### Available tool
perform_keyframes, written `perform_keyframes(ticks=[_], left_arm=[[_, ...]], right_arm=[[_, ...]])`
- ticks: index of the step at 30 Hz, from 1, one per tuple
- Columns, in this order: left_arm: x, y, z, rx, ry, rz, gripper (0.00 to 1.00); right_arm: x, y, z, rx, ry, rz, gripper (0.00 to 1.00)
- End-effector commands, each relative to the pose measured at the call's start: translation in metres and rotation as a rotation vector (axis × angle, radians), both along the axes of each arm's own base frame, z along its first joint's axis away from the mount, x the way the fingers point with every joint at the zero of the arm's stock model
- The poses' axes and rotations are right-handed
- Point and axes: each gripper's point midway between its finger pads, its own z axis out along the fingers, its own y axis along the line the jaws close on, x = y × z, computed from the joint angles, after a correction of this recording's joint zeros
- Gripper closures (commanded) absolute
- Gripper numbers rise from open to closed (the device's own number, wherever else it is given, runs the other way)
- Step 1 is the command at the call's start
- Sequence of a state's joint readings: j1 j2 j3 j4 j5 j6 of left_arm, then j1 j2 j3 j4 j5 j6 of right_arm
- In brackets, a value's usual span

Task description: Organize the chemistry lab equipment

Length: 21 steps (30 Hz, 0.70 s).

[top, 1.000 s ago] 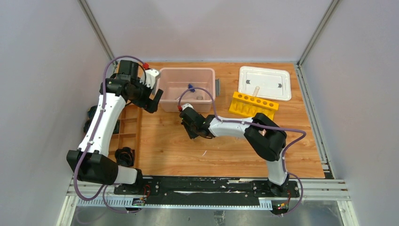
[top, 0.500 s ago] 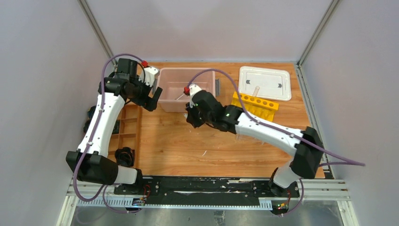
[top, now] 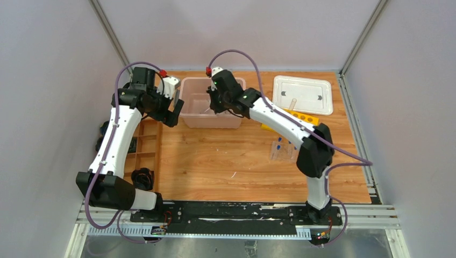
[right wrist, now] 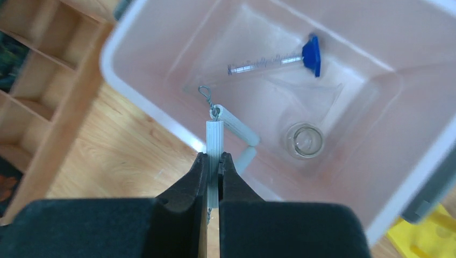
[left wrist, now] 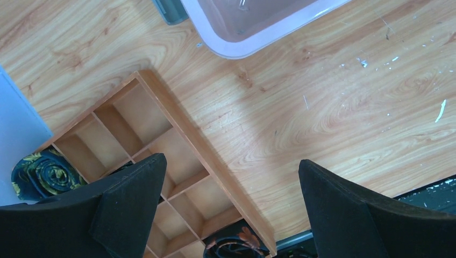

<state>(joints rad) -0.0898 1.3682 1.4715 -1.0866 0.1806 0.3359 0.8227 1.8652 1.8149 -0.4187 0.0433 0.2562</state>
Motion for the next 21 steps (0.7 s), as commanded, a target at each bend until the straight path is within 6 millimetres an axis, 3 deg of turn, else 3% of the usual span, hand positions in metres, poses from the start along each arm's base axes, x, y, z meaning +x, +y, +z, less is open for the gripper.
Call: perform_keyframes(ticks=[1,10,21], left_arm=[[-0.003,-0.002,-0.003,-0.023,0.007,-0.004,0.0],[-0.007,-0.004,-0.007,-0.032,0.017,-0.019,0.0],[-0.01,-0.007,-0.01,-0.049,0.029,-0.023,0.0]], right_arm=[[0.017,0.001,-0.039,-0.089,0.074,-0.001,1.0],[0.038,-0.004,-0.09,-0.133,0.163,-0.047,1.0],[0.044,-0.006,-0.115,-0.153,0.22,-0.044,1.0]])
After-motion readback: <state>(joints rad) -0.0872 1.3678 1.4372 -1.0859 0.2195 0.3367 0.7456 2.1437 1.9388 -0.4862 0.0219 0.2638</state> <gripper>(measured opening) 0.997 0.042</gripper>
